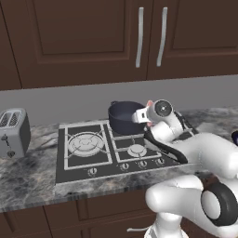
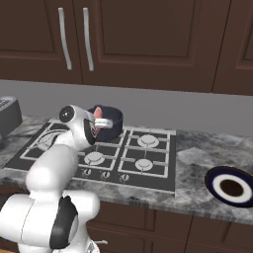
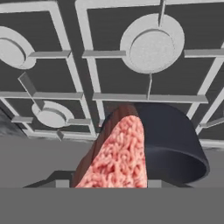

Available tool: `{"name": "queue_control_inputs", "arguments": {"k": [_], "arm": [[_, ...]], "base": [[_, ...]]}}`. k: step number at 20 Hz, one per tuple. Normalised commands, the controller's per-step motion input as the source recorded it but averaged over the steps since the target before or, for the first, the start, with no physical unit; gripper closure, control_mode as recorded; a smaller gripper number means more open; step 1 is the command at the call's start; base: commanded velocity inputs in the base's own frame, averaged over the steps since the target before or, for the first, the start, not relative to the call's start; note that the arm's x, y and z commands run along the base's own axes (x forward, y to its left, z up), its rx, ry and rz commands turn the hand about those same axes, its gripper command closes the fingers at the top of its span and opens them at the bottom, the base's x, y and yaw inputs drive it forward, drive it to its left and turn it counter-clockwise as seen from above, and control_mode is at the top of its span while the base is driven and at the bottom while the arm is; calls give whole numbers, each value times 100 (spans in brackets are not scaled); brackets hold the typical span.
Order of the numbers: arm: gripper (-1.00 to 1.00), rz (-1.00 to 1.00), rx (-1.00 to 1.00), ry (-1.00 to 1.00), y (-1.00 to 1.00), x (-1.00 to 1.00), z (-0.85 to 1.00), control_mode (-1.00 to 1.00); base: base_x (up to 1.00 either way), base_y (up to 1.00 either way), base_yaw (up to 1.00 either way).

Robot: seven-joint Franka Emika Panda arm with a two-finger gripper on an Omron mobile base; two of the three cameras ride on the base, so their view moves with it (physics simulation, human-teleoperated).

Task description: Retrieve the frozen meat and place it in the pot on a burner. Then turn the burner on.

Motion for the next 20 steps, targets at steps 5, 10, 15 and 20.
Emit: {"name": "queue_control_inputs", "arguments": {"k": [5,10,15,20], "arm": [[100,8,0,1,11,57,0,-100],[100,3,0,0,1,43,1,-100],[100,0,0,0,14,44,0,-100],[100,0,0,0,32,54,0,-100]], "base": [[0,0,0],[0,0,0],[0,0,0],[0,0,0]]}}
